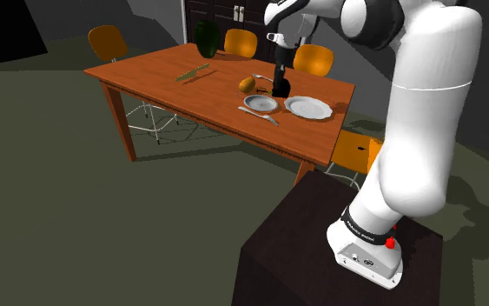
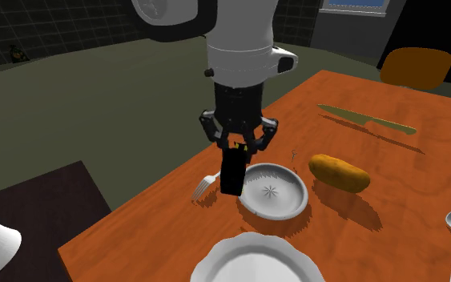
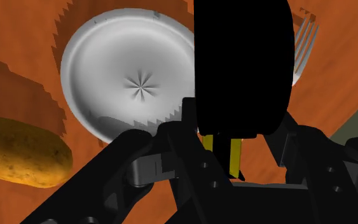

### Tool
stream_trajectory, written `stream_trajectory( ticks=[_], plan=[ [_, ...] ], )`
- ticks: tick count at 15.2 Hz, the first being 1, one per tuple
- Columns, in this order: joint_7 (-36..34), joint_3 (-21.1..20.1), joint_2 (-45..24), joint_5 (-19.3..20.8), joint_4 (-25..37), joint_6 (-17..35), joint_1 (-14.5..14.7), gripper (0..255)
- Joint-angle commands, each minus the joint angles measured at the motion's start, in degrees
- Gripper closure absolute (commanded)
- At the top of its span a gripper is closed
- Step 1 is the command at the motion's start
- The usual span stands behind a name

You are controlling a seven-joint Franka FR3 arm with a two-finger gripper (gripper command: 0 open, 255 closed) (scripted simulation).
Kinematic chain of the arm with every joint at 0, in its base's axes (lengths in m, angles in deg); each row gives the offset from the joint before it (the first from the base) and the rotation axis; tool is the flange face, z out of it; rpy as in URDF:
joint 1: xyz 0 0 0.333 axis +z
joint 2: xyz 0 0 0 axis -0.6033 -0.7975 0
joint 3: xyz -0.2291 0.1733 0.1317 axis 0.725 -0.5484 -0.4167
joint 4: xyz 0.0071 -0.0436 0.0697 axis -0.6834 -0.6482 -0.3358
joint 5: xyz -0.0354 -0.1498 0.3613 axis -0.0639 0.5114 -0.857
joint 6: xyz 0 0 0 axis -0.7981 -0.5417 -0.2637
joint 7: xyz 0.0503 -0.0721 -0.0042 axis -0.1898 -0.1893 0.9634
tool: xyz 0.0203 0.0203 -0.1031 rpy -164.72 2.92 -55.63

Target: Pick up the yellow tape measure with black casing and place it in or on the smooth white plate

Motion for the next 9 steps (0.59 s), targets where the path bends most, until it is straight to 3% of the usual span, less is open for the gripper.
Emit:
stream_trajectory(
  ticks=[1,6,9],
  plan=[
    [1.57,-1.60,-5.93,-3.84,7.28,-2.95,-3.57,255],
    [1.44,-5.79,-19.48,-9.71,28.74,-11.81,-13.59,255],
    [1.88,-6.13,-19.85,-10.01,26.97,-9.81,-13.36,255]
  ],
)
